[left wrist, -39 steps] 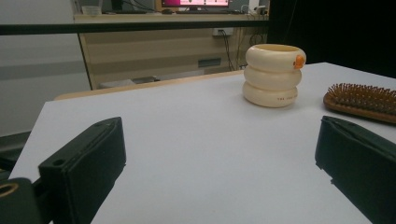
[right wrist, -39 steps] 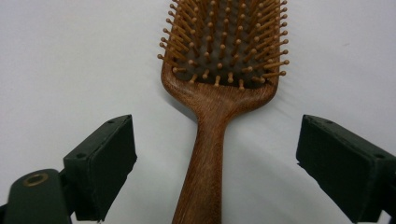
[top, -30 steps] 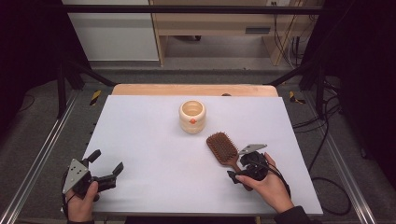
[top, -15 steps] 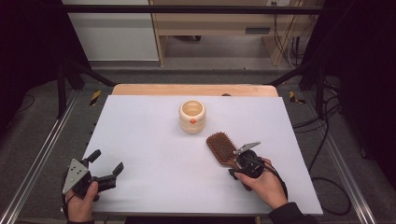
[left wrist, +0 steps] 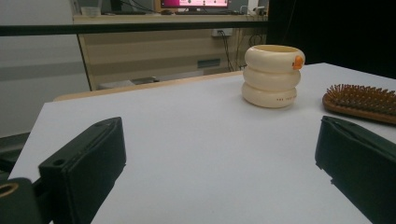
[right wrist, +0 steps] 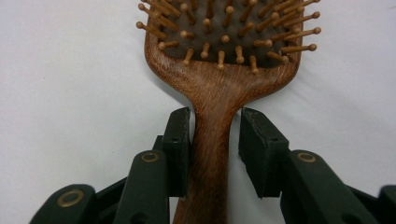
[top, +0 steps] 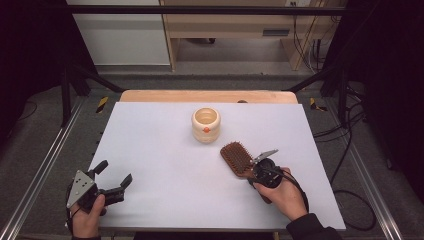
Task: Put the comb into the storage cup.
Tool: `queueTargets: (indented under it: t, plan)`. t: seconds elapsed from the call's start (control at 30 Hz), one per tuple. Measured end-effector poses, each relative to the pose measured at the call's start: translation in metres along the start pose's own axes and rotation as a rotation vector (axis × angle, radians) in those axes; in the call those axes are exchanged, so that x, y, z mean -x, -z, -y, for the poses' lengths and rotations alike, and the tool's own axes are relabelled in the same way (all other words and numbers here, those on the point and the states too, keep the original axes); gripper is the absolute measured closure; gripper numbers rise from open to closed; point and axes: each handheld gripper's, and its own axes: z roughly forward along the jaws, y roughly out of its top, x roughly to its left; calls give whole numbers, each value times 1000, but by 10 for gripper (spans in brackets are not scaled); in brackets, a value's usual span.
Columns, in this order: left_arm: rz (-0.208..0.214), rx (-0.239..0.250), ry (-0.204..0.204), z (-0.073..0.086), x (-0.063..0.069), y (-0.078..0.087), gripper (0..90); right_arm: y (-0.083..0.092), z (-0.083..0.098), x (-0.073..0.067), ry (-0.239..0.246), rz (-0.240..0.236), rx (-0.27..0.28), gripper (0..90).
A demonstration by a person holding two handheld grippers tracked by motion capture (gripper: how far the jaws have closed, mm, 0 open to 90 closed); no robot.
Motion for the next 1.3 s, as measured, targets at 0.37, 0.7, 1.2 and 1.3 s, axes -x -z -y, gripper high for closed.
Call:
queueTargets:
  t: [0.37,0.7,1.2,1.3]
  plan:
    - [4,-2,-4,0,1,-1,18,-1,-6,0,-7,1,-47,672]
    - [6,-2,-7,-1,1,-1,18,-2,-11,7,12,-27,-77,725]
    - [20,-13,-16,-1,4,-3,18,11,10,12,9,33,163,726]
    - [23,-23,-13,0,4,-4,18,17,11,15,-9,34,237,725]
